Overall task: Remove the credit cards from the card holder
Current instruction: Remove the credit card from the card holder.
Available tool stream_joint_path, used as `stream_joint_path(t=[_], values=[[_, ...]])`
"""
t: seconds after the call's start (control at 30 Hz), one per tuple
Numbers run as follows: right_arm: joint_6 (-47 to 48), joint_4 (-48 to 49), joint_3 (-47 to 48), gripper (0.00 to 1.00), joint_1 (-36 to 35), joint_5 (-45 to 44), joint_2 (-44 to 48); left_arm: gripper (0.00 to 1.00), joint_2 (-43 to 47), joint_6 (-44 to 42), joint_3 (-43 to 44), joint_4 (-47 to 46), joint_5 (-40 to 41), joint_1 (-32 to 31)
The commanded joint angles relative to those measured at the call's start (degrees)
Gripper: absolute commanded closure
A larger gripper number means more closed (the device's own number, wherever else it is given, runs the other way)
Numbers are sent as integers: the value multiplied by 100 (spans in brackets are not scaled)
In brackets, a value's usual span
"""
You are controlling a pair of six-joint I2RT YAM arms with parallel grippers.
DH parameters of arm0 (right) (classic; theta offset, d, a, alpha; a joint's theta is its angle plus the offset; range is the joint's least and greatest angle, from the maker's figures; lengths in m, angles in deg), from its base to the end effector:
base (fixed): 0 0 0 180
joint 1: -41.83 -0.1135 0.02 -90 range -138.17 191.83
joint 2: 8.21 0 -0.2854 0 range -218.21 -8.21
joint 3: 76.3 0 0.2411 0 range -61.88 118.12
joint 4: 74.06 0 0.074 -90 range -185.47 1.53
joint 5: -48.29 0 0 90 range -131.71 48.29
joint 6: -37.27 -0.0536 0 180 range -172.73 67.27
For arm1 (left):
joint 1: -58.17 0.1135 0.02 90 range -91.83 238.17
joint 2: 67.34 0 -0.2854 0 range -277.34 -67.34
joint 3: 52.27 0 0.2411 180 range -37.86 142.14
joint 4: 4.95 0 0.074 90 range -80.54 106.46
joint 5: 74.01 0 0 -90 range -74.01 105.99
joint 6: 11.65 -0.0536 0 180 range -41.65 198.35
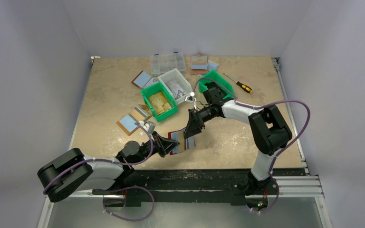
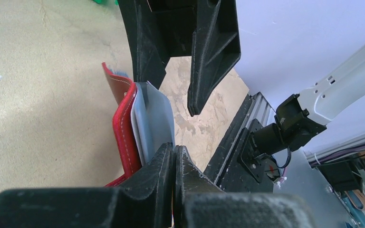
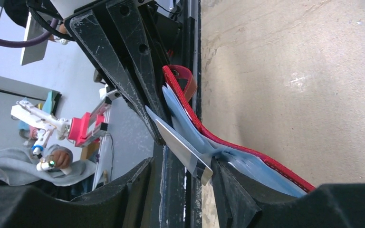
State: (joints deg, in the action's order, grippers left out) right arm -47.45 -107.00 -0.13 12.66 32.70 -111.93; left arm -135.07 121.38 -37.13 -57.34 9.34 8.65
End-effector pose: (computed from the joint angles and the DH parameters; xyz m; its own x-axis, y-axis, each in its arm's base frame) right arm 0.2761 0.2132 0.2023 -0.7065 -0.4227 -0.5676 -0.6129 -0.0356 0.7894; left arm 0.1157 -0.1452 0.1857 -0.5685 -0.3780 -0.7307 0.6057 0.4088 -0.6827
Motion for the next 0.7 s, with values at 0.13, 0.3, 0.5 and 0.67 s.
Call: stream_joint_path(t=[0.13, 0.3, 0.5, 0.67], values=[[-297, 339, 19, 75, 23, 157, 186, 100, 9, 133, -62, -714, 72, 20], [-298, 382, -13, 96, 47, -10, 191, 100, 338, 268, -296, -268, 634, 30], [121, -21, 85, 100, 70, -618, 36, 100, 943, 643, -542, 909, 1540, 88], [228, -140, 111, 100, 71, -895, -193, 100, 1217, 848, -736, 1391, 1808, 123]])
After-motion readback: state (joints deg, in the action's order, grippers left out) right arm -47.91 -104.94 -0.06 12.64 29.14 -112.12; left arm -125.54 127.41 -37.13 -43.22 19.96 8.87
